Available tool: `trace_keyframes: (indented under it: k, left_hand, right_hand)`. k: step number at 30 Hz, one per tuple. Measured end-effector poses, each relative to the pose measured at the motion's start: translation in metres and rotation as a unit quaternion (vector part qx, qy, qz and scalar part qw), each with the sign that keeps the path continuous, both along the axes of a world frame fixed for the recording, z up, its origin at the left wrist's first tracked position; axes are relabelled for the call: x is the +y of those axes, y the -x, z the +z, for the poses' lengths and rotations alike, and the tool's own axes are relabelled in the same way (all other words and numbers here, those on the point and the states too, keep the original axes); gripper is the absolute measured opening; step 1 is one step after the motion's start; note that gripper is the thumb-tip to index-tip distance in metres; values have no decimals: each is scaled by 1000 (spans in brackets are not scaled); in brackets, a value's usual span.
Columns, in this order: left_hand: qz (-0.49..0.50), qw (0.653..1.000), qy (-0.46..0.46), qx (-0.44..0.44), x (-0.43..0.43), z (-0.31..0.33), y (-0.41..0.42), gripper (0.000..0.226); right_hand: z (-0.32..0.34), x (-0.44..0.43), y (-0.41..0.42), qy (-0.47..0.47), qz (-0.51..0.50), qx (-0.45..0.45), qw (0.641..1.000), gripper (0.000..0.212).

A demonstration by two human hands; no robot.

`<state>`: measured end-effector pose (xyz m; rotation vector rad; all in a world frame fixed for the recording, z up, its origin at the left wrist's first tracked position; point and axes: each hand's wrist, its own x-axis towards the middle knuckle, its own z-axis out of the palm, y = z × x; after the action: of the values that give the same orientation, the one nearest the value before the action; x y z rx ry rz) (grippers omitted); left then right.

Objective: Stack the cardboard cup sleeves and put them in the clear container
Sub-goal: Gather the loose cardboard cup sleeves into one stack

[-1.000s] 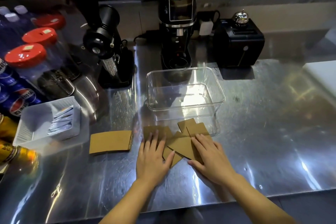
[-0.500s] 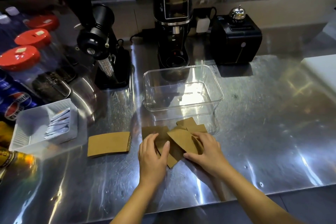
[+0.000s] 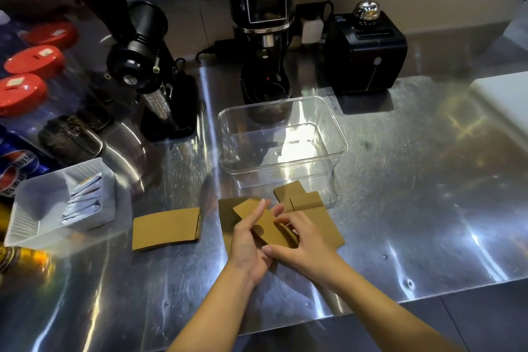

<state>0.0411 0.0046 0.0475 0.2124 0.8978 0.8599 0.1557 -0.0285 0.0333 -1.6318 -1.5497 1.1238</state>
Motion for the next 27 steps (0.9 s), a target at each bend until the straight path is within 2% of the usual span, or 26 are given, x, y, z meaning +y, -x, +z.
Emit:
trace_keyframes:
  k: [3, 6, 9, 12, 14, 17, 21, 24, 27]
  left_hand:
    - [48, 998, 29, -30, 3, -2, -6, 32]
    - [68, 996, 29, -52, 7, -3, -8, 34]
    - [82, 993, 30, -73, 10, -6, -10, 25]
    - [91, 993, 31, -69, 12, -9, -12, 24]
    - [87, 994, 28, -65, 12, -9, -13, 23]
    - [83, 994, 30, -66, 13, -11, -13, 22]
    - [75, 994, 22, -82, 14, -14, -9, 25]
    - [62, 995, 17, -81, 14, -16, -6, 29]
    - [50, 994, 20, -90, 12, -17, -5, 43]
  right_hand:
    - [3, -1, -4, -8, 13, -8, 1000, 40]
    - [3, -2, -12, -30, -50, -18, 998, 28]
    - [-4, -1, -25, -63, -125, -165, 976, 30]
    - [-15, -3, -35, -27, -109, -305, 946, 47]
    - [-22, -7, -38, -5, -98, -342, 934, 54]
    - [-26, -9, -37, -10, -101, -360, 927, 50]
    - [-24, -3, -40, 22, -125, -310, 942, 49]
    - [-18, 1, -43, 56, -157, -199, 966, 50]
    - [-9, 2, -39, 65, -169, -72, 981, 48]
